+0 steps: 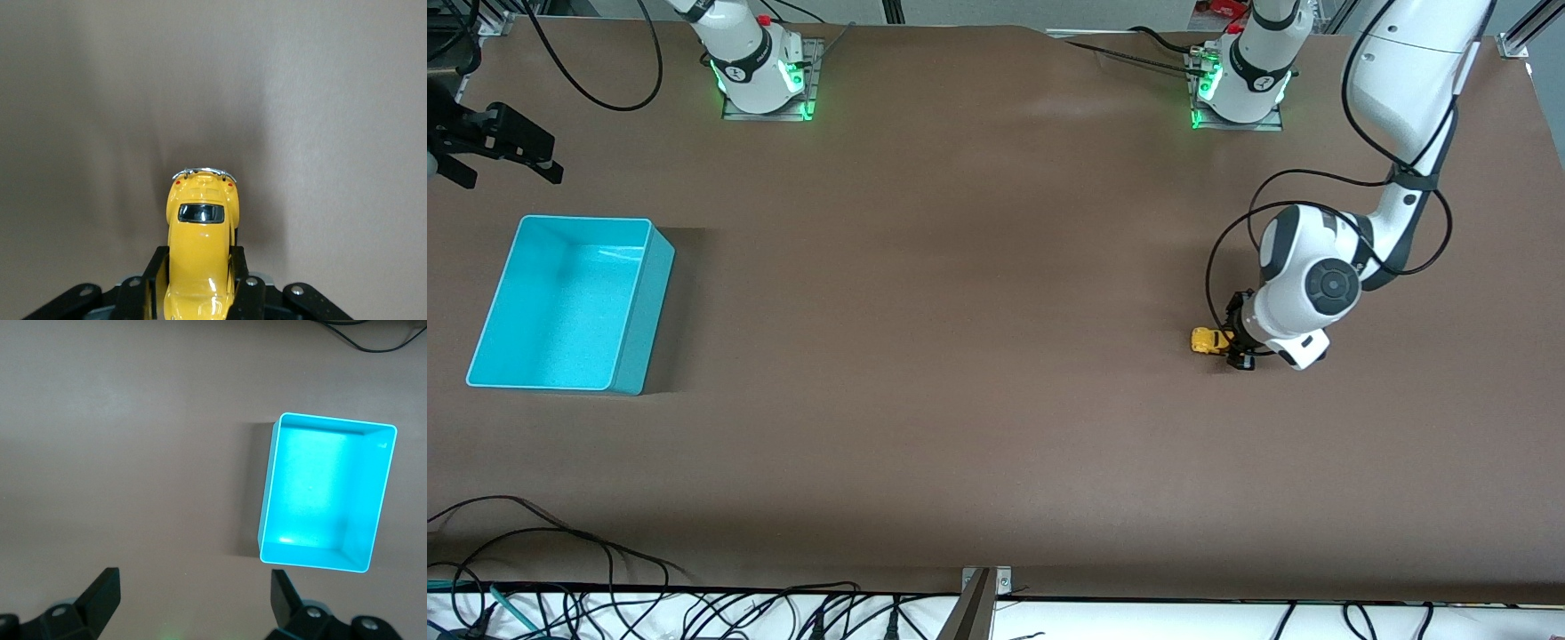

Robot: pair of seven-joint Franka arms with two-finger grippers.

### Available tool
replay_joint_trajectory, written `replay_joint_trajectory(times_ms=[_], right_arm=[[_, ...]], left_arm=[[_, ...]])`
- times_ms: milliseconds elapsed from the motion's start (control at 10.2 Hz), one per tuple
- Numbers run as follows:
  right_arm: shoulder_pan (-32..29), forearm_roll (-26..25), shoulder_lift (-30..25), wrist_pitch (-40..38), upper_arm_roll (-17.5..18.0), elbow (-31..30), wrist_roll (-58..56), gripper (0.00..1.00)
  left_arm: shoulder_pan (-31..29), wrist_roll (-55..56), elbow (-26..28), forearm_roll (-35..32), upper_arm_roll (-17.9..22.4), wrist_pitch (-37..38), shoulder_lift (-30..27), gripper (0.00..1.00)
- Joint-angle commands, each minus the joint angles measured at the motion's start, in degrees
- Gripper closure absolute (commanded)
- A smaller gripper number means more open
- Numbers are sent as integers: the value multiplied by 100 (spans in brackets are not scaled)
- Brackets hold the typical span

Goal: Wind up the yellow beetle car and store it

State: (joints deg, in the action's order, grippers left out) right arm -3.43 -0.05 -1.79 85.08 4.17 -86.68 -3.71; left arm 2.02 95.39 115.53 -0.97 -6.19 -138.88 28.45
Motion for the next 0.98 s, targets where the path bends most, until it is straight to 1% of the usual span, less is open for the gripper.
replay_joint_trajectory(times_ms=[0, 294, 882], right_arm=[[0, 93, 30, -106, -3, 90, 11, 0], [0, 93, 30, -106, -3, 90, 11, 0], [0, 93, 30, -106, -3, 90, 2, 0]], left_arm=[[-228, -257, 40, -132, -14, -130, 108, 100], [-430, -284, 23, -149, 3, -139, 135, 100], [-773, -284, -56, -614, 39, -200, 275, 100]])
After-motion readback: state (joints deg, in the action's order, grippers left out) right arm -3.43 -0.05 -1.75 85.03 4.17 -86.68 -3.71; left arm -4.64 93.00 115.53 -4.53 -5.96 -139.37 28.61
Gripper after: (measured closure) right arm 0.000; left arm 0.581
